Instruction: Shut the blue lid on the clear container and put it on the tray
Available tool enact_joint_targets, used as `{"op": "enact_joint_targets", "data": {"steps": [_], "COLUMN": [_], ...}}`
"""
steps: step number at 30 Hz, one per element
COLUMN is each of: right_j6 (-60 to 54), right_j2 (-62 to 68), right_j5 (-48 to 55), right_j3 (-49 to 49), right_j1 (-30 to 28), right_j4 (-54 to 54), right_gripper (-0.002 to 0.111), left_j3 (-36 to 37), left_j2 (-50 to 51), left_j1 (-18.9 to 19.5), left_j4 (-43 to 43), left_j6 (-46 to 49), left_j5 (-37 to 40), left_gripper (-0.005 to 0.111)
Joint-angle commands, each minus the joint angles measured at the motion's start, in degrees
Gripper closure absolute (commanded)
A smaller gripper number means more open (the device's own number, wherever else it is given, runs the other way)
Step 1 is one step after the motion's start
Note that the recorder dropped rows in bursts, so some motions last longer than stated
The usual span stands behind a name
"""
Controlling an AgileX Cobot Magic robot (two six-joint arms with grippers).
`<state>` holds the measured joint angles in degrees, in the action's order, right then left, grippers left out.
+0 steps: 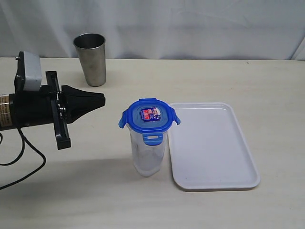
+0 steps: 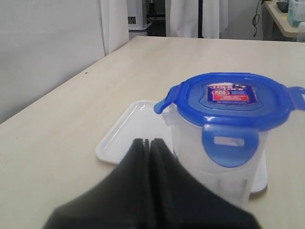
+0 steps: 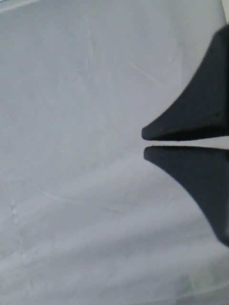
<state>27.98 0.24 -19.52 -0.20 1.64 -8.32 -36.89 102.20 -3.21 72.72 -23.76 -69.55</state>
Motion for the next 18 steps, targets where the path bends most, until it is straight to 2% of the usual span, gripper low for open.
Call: {"op": "enact_joint_targets", "data": {"steps": [1,3,5,6,8,12,15,18], "right_j6": [8.03,10.46,17.87,28.83,37.24,38.86,38.86,36.9], "right_j2": [4.68,8.65,13.85,18.75,23.26,30.06,34.62,41.68], "right_j5": [1.85,2.19,1.74,-0.79,-3.91,-10.44,-16.61,-19.23], "right_j3": [-3.18,-4.52,-5.09,-5.09,-5.09,-5.09,-5.09,-5.09], "right_j1": [-0.13,-0.13,-0.13,-0.13,-0.13,-0.13,-0.13,-0.13], "right_j4": [-9.49,-12.73,-21.1,-34.63,-46.07,-55.0,-58.85,-59.43], "right_gripper": [0.104,0.104,0.104,0.104,0.104,0.104,0.104,0.104], "left_j3": [0.2,0.2,0.2,0.2,0.2,0.06,0.06,0.06], "left_j2": [0.18,0.18,0.18,0.18,0.18,1.69,4.9,7.16], "left_j1": [-2.64,-2.87,-2.87,-2.87,-2.87,-2.87,-2.87,-2.87], "left_j4": [-1.02,-1.02,-1.02,-1.23,-2.84,-9.11,-9.32,-10.22], "left_j6": [0.42,0.87,1.0,1.0,1.25,4.62,7.44,8.67], "left_j5": [1.79,2.55,3.21,4.66,6.6,6.09,0.4,-0.41], "left_gripper": [0.107,0.107,0.107,0.107,0.107,0.107,0.107,0.107]}}
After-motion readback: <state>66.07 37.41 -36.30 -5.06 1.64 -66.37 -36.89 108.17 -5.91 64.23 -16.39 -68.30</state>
